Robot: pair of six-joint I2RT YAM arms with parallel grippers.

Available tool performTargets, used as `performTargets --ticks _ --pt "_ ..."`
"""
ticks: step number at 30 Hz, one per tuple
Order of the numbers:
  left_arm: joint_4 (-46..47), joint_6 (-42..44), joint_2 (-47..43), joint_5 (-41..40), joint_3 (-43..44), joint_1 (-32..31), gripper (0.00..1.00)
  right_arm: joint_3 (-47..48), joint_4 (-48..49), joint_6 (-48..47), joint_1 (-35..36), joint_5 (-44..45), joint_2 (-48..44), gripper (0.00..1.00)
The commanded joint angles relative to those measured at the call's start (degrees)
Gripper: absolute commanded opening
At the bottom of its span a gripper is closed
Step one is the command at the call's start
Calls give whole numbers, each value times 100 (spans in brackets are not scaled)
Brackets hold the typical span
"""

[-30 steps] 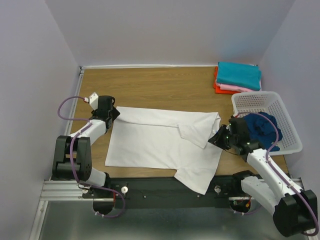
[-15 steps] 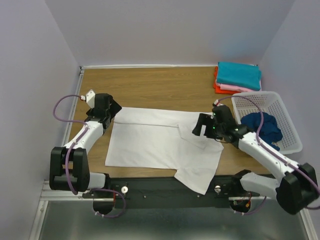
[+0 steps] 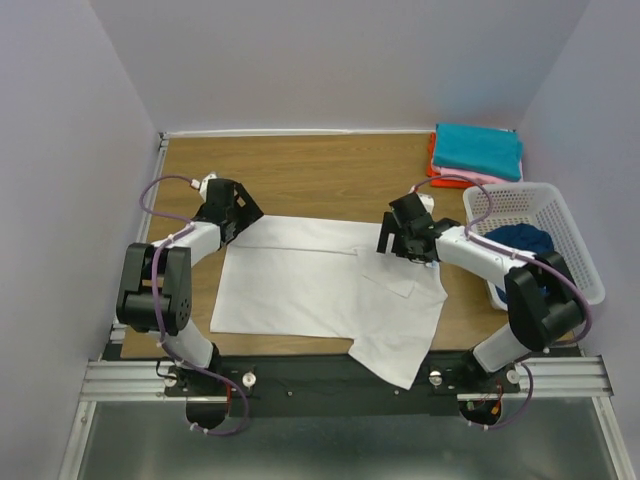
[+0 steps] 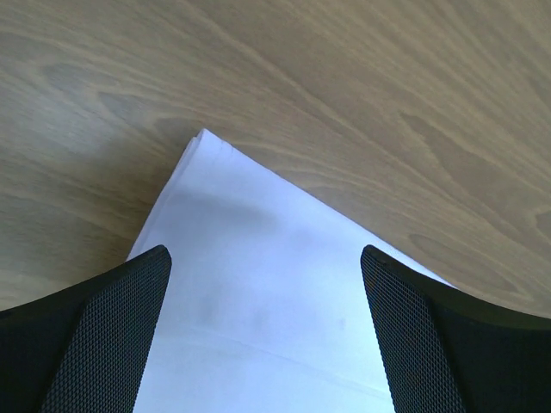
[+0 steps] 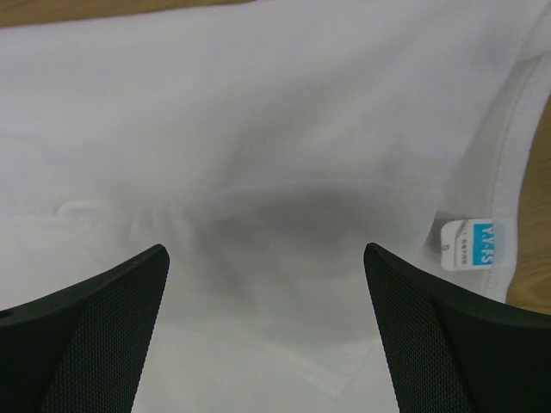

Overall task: Fold and stack the t-shirts
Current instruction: Fold the tshirt

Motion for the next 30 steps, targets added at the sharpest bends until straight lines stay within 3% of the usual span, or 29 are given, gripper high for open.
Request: performTargets --ticks 1,16,30 --pt "137 196 503 413 225 -42 98 266 75 113 -448 405 328 100" --pt "-416 29 1435 -105 1077 81 98 1592 426 -547 -1134 -360 2288 100" --pt "-820 29 2314 -140 2448 301 98 3797 462 -1153 -1494 -790 3808 100"
